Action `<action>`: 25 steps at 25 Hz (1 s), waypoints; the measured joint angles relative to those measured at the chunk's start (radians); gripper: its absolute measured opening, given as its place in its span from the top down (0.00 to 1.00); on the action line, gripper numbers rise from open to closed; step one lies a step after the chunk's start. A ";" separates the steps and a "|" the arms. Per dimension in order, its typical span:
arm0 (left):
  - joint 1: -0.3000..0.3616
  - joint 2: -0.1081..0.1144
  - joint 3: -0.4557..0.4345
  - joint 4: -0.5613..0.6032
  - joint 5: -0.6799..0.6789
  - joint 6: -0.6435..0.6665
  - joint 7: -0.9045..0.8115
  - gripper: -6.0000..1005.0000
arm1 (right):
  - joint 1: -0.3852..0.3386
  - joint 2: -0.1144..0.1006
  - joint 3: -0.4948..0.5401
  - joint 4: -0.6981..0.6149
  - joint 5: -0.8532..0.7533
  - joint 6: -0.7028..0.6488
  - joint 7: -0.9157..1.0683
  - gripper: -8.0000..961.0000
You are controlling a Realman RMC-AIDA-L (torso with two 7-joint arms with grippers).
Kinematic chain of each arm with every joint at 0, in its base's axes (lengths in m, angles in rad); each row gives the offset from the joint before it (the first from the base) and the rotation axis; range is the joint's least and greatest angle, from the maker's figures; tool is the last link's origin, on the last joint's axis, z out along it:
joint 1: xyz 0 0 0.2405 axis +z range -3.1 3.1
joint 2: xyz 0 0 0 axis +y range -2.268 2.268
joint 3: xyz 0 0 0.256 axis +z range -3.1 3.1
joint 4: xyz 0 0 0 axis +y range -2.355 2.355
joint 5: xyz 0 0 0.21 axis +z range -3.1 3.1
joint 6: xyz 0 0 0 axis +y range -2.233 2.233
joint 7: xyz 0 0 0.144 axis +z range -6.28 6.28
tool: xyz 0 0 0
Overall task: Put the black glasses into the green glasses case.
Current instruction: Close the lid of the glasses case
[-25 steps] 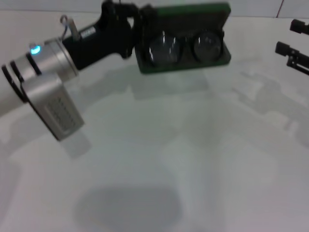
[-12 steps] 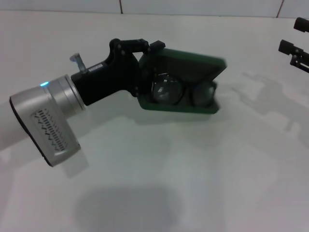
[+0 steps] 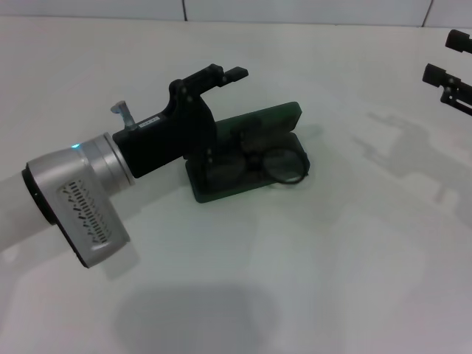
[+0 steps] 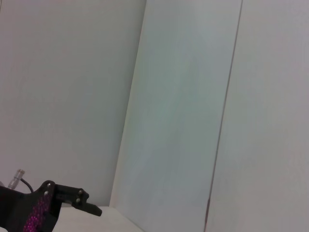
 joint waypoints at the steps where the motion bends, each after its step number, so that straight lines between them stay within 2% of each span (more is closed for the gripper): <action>1: 0.002 0.000 0.000 0.000 0.000 0.001 -0.012 0.53 | 0.000 0.000 0.000 0.000 0.000 -0.001 0.000 0.43; 6: 0.006 0.002 -0.011 0.011 -0.028 0.022 -0.140 0.34 | 0.000 0.001 -0.006 0.001 0.000 -0.003 0.002 0.43; 9: 0.009 0.002 -0.013 0.025 -0.122 0.026 -0.309 0.19 | 0.000 0.001 -0.011 0.002 0.002 -0.003 0.004 0.43; 14: 0.013 0.001 -0.013 0.026 -0.235 0.017 -0.601 0.14 | 0.015 -0.007 -0.051 -0.004 -0.032 0.008 0.071 0.43; 18: 0.021 0.002 -0.014 0.026 -0.337 0.015 -0.806 0.13 | 0.067 -0.025 -0.127 -0.052 -0.197 -0.018 0.223 0.43; 19: 0.024 0.002 -0.014 0.026 -0.388 0.013 -0.879 0.13 | 0.090 -0.029 -0.154 -0.067 -0.258 -0.038 0.273 0.43; 23: 0.027 -0.001 -0.014 0.033 -0.459 -0.006 -0.937 0.14 | 0.198 -0.031 -0.218 -0.059 -0.427 -0.139 0.425 0.43; 25: 0.030 -0.003 -0.014 0.054 -0.484 -0.028 -0.928 0.14 | 0.257 -0.018 -0.230 -0.021 -0.494 -0.176 0.469 0.43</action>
